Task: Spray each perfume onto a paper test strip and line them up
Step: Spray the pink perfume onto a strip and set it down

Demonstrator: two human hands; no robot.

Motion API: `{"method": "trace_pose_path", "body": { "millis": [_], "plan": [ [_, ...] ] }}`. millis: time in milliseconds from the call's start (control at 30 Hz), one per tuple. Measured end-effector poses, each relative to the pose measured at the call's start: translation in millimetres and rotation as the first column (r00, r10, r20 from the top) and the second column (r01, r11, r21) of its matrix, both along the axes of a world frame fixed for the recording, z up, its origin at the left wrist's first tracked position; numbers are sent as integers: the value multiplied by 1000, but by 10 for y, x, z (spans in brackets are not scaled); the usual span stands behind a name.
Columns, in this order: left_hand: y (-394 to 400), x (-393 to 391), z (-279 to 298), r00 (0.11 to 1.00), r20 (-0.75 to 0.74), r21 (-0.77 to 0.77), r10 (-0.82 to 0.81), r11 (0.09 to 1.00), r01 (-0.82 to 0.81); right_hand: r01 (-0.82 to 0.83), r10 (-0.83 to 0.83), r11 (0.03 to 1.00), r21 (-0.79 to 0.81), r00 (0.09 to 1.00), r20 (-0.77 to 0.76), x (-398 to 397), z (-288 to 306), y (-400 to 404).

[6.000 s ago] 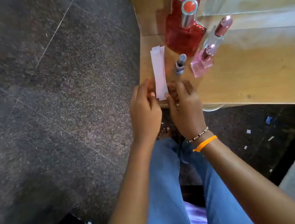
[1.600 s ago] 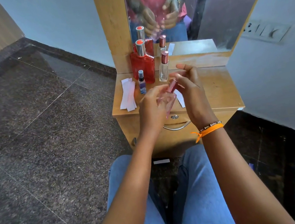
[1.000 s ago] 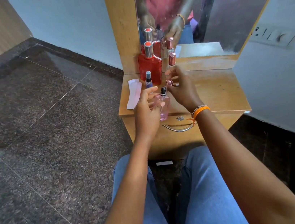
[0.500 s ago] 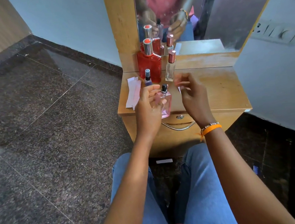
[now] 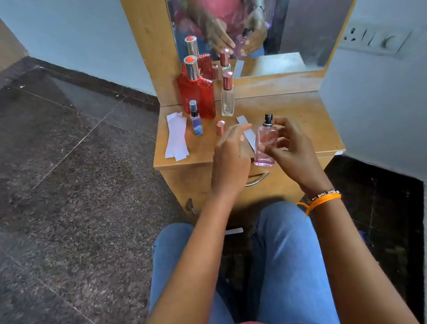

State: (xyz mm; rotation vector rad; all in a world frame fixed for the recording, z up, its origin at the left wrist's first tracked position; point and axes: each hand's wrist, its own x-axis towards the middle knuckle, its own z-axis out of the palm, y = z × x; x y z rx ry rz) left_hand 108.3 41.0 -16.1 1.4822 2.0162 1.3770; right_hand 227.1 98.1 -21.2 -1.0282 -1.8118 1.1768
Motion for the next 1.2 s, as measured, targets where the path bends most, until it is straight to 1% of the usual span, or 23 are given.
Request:
{"method": "trace_pose_path", "body": {
  "millis": [33, 100, 133, 200, 267, 433, 500, 567, 633, 733, 800, 933, 1067, 1200],
  "plan": [
    [17, 4, -43, 997, -71, -52, -38, 998, 34, 9, -9, 1000, 10, 1000, 12, 34, -4, 13],
    [42, 19, -132, 971, -197, -170, -137, 980, 104, 7, -7, 1000, 16, 1000, -17, 88, -3, 32],
    [44, 30, -176, 953, -250, -217, -173, 969, 119, 6, -5, 1000, 18, 999, -36, 103, -1, 40],
    [21, 57, -246, 927, -322, -273, -192, 956, 104, 1, 1, 1000, 27, 999, -40, 119, -1, 48],
    [-8, 65, -284, 921, -348, -262, -174, 961, 82, -11, 11, 999, 46, 1000, -10, 127, -5, 44],
    [-55, 55, -258, 952, -301, -101, -61, 994, 32, -2, 2, 999, 41, 1000, 0, 135, -7, 26],
    [-27, 54, -226, 948, -317, -75, -6, 997, -19, 11, -11, 999, 51, 1000, -2, 140, -4, 26],
    [39, 58, -201, 917, -396, -107, 42, 990, -92, 24, -24, 998, 63, 1000, -6, 144, 1, 30],
    [110, 85, -177, 890, -449, -174, 76, 970, -170, 31, -30, 997, 67, 999, -14, 148, 18, 31],
    [179, 140, -162, 886, -461, -327, 46, 919, -218, 30, -29, 998, 58, 999, -28, 153, 37, 32],
    [178, 169, -177, 877, -481, -356, 16, 910, -211, 30, -29, 998, 54, 999, -20, 163, 32, 30],
    [143, 137, -175, 901, -433, -281, 17, 947, -153, 31, -31, 997, 71, 999, 5, 186, 18, 36],
    [154, 89, -107, 956, -289, -226, 49, 967, -118, 38, -37, 998, 55, 999, -19, 194, 20, 31],
    [143, 44, -75, 989, -105, -180, 105, 976, -123, 35, -35, 999, 13, 998, -49, 183, 22, 23]
  ]
}}
